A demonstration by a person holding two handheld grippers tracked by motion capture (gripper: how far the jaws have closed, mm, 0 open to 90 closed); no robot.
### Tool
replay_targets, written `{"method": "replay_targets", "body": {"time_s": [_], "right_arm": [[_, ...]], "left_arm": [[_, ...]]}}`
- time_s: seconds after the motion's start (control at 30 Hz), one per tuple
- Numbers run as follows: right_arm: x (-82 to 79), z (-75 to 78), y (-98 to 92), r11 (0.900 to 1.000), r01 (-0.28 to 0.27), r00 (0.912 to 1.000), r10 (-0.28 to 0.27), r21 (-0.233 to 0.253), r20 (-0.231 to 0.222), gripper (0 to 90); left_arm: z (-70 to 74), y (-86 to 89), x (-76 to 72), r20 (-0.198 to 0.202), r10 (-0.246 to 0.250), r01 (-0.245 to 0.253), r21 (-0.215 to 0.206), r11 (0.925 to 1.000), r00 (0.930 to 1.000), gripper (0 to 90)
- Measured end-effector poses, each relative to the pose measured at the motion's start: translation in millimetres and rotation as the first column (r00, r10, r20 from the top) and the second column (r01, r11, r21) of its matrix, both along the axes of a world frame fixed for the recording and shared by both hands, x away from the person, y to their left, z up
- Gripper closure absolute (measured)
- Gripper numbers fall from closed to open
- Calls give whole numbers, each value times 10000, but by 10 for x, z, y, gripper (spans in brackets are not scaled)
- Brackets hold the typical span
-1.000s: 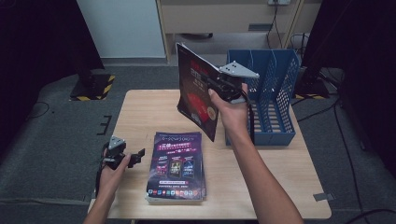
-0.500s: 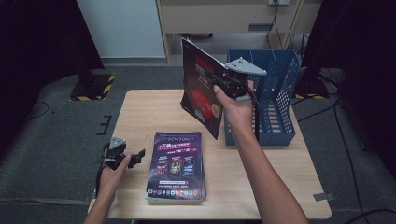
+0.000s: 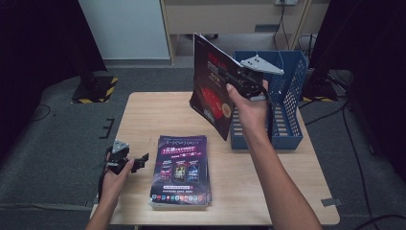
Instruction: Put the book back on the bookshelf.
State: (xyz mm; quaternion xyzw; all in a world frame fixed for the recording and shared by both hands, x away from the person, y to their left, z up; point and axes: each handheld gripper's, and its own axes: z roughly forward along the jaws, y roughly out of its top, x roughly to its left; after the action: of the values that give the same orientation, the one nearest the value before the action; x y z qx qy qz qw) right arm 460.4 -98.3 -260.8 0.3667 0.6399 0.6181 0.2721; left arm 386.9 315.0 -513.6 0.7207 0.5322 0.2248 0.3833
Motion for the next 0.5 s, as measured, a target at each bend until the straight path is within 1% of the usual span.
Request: {"method": "replay_targets", "body": {"time_s": [0.17, 0.5], "right_arm": [[-2, 13, -50, 9999, 106, 9999, -106, -11, 5, 870], [-19, 29, -233, 9991, 411, 9992, -411, -58, 18, 870]], "left_arm": [[-3, -4, 0, 5, 17, -17, -24, 10000, 10000, 68], [-5, -7, 1, -21, -10, 10, 1, 10000, 10000, 68]]}}
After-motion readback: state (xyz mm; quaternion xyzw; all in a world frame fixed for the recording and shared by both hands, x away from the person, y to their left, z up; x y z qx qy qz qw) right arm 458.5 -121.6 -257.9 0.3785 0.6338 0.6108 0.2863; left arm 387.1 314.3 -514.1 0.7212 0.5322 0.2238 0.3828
